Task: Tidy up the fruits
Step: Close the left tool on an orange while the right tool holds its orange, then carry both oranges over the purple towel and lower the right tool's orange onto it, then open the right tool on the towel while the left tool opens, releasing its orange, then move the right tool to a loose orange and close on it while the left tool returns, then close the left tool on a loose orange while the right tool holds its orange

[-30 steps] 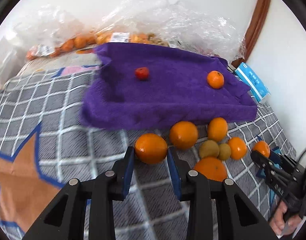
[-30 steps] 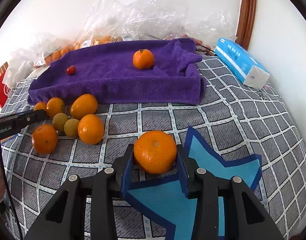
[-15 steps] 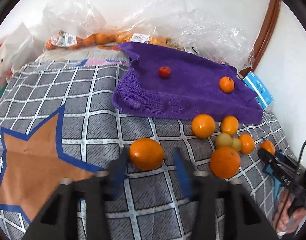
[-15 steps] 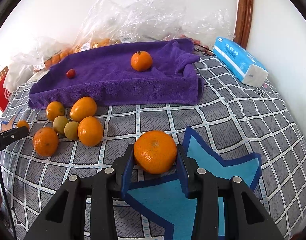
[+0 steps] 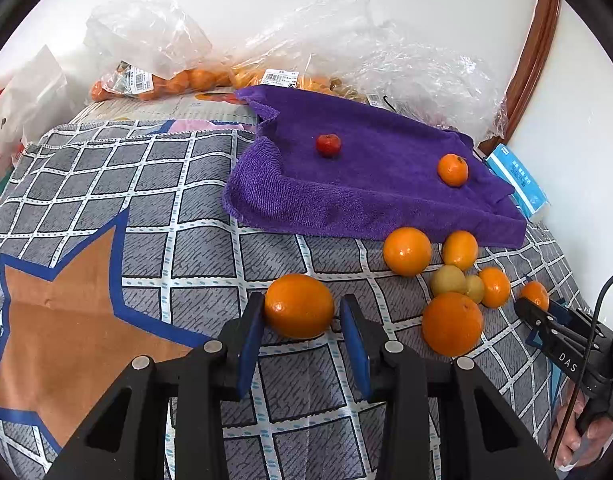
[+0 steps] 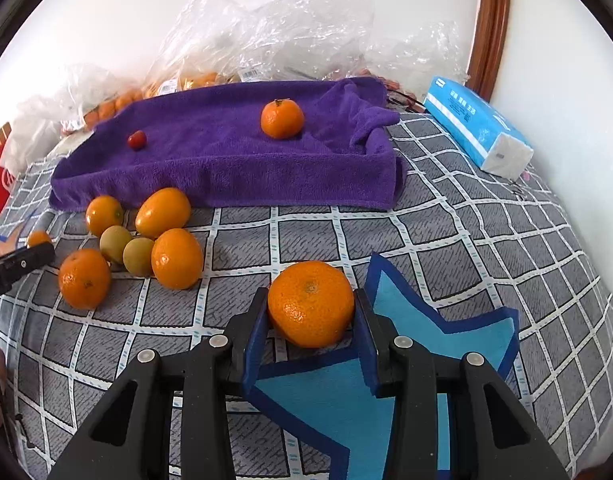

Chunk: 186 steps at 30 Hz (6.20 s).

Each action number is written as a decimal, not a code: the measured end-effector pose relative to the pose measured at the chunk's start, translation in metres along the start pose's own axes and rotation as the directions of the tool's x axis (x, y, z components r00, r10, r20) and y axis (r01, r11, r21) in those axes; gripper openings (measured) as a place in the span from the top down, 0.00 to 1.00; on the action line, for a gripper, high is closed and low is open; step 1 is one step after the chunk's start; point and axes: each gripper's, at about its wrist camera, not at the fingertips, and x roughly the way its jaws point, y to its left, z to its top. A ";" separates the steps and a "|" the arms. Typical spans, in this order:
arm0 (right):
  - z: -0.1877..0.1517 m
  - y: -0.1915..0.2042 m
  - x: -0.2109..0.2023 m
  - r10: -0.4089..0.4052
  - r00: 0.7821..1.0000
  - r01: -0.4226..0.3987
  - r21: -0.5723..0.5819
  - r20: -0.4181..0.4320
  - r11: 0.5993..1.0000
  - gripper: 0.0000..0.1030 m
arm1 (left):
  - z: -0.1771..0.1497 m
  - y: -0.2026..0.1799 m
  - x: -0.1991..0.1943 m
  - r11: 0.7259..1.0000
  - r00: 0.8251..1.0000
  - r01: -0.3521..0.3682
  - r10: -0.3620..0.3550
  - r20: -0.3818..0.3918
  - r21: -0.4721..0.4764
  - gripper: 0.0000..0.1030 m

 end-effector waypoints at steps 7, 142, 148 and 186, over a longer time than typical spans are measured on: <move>0.000 0.001 -0.001 0.006 1.000 -0.006 -0.007 0.006 1.000 0.61 | 0.000 0.010 -0.003 0.997 0.999 0.050 -0.049 0.021 -0.057 0.65; 0.064 0.027 -0.038 0.066 0.988 -0.079 0.085 0.143 0.993 0.39 | 0.046 0.030 -0.043 0.997 0.982 -0.014 0.028 0.185 -0.076 0.41; 0.036 0.049 -0.027 0.095 0.991 -0.100 0.051 0.092 0.994 0.45 | 0.006 0.047 -0.044 0.995 0.984 -0.092 0.097 0.151 -0.039 0.41; 0.002 0.010 -0.012 0.031 0.998 -0.032 0.013 0.056 0.999 0.69 | -0.016 0.031 -0.035 0.996 0.992 0.090 -0.090 0.094 0.003 0.42</move>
